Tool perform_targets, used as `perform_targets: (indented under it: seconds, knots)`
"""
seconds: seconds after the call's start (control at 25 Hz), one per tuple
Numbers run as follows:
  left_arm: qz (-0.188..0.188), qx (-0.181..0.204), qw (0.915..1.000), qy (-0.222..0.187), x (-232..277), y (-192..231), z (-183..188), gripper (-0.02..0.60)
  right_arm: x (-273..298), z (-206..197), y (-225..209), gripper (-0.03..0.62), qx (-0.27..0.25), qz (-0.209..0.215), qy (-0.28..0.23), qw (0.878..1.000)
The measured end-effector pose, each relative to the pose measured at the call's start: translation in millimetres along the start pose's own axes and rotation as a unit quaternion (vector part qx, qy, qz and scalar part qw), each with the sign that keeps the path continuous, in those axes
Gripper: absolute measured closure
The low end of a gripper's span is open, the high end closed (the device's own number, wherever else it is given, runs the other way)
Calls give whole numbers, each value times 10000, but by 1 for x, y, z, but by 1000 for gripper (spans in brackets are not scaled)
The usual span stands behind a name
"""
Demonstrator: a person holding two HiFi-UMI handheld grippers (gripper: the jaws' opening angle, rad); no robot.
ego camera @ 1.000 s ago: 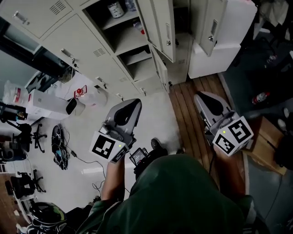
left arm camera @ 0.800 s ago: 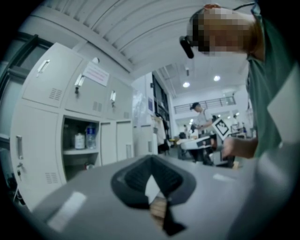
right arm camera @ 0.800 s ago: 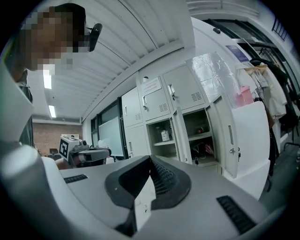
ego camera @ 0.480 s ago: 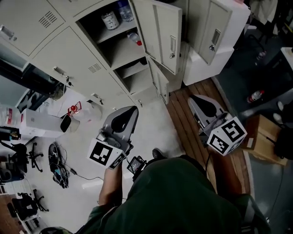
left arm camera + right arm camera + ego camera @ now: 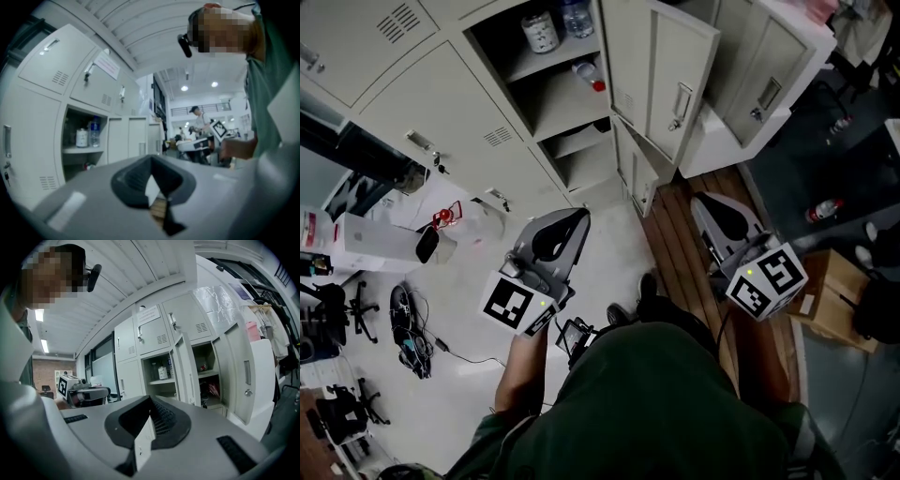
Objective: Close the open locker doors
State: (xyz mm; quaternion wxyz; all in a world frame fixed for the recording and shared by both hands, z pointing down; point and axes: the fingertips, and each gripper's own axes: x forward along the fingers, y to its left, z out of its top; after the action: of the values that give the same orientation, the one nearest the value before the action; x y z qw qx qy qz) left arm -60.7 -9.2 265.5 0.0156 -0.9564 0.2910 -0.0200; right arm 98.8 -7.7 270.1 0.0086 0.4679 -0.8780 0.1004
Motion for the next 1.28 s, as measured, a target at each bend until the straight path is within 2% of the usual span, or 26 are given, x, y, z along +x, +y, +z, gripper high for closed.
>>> perform_targets:
  seconds: [0.44, 0.8, 1.0, 1.08, 1.12, 1.28]
  knots:
    - [449, 11, 9990, 51, 67, 53, 0, 584, 62, 10, -77, 589, -6, 375, 71, 9993]
    - [717, -50, 9973, 167, 101, 74, -13, 584, 87, 19, -133, 588, -152, 368, -16, 9992]
    - [806, -52, 9964, 255, 107, 81, -17, 584, 99, 24, -143, 580, -272, 417, -27, 9988]
    - [838, -74, 9961, 265, 108, 85, -17, 583, 104, 26, -144, 514, -326, 468, -19, 9984]
    - [847, -85, 9960, 269, 108, 86, -17, 583, 106, 27, -144, 507, -342, 491, -23, 9982]
    - [861, -107, 9959, 273, 105, 92, -18, 584, 114, 30, -134, 507, -370, 694, -60, 9969]
